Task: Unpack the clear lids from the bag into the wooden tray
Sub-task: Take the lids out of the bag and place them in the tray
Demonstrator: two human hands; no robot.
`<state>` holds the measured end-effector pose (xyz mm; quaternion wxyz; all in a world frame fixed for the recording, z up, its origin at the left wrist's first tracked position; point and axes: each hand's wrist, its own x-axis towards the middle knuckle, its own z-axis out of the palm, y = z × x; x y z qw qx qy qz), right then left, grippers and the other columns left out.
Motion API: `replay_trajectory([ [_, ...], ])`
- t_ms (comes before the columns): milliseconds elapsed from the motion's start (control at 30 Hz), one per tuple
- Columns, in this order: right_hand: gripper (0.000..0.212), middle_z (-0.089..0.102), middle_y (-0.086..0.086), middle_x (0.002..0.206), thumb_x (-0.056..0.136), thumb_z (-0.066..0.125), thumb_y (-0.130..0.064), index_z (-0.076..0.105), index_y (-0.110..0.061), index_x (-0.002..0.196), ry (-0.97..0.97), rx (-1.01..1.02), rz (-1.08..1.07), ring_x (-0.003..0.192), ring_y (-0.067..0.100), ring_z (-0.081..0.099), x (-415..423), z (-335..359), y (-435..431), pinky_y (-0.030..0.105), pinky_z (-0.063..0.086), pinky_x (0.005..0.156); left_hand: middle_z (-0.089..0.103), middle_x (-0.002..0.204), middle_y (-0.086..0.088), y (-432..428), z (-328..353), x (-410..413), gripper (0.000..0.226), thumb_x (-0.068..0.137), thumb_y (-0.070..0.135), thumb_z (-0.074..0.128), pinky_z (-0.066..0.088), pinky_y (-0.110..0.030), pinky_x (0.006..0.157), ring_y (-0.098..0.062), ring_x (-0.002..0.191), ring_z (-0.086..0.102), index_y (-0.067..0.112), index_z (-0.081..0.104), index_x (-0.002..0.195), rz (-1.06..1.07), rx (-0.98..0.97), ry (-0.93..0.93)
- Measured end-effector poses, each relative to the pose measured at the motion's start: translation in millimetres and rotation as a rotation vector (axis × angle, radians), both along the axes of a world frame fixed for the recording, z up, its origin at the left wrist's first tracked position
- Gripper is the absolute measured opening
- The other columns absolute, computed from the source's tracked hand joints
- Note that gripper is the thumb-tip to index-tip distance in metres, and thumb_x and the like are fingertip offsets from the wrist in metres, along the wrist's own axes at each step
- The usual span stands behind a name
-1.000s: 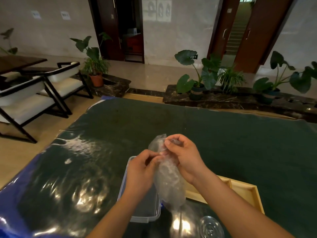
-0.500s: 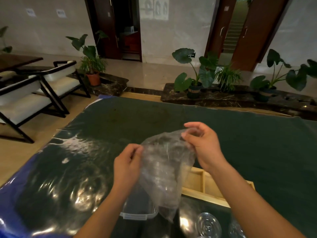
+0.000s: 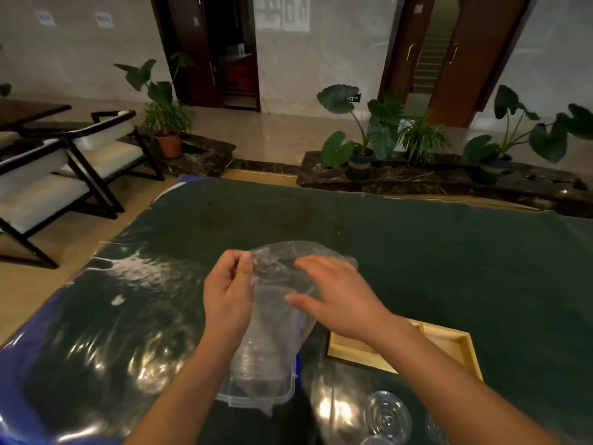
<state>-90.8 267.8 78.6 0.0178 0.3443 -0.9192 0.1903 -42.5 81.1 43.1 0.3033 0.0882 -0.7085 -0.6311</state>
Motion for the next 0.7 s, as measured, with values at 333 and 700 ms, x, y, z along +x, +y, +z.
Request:
replay_trajectory([
  [333, 0.016, 0.062, -0.008, 0.08, 0.082, 0.067, -0.01, 0.062, -0.023, 0.075, 0.496, -0.158, 0.301, 0.093, 0.019, 0.051, -13.8, 10.0, -7.8, 0.037, 0.04, 0.089, 0.061, 0.063, 0.0, -24.5, -11.4, 15.0, 0.016, 0.094, 0.008, 0.066, 0.052, -0.024, 0.045, -0.01, 0.051, 0.059, 0.021, 0.057, 0.091, 0.285, 0.141, -0.005],
  [700, 0.021, 0.067, -0.004, 0.079, 0.079, 0.073, -0.002, 0.065, -0.021, 0.076, 0.556, 0.01, 0.39, 0.09, 0.02, 0.061, -20.9, 2.8, 7.8, 0.048, 0.046, 0.105, 0.079, 0.084, -0.005, -41.6, 10.2, -31.9, 0.056, 0.067, 0.032, 0.082, 0.065, -0.051, 0.071, -0.024, 0.07, 0.076, 0.023, 0.066, 0.121, -0.024, -0.153, -0.674],
])
